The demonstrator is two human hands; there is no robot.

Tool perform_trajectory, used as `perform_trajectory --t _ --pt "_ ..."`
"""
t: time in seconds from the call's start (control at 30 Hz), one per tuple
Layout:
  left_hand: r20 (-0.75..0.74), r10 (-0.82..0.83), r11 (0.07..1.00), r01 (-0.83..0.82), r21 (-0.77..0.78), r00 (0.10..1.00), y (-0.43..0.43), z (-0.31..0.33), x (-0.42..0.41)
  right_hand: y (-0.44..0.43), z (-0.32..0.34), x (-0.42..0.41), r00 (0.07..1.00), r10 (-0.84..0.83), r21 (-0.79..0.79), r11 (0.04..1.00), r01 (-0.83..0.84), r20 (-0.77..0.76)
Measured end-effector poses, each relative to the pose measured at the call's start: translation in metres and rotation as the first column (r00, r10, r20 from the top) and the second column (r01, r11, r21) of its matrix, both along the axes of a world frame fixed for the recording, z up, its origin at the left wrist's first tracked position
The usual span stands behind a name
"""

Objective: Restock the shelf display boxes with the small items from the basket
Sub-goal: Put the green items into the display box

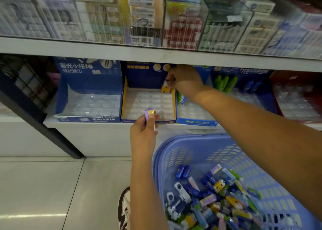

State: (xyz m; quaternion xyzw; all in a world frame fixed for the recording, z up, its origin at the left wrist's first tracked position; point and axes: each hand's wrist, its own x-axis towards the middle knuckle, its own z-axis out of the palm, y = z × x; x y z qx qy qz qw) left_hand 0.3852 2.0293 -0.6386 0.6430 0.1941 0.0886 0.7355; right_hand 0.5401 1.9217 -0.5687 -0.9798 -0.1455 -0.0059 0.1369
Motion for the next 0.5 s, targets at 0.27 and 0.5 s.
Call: perform_trajectory --t 0.27,0.5 --pt "-0.011 -0.005 1.000 0.005 -0.010 1.000 0.003 0.000 0.001 0.000 -0.002 0.007 0.998 0.063 -0.095 0.994 -0.062 0.012" --pt "0.040 -0.044 0.998 0.045 -0.032 0.998 0.002 0.009 -0.005 -0.001 0.010 -0.019 0.992 0.117 -0.053 0.992 -0.114 0.050"
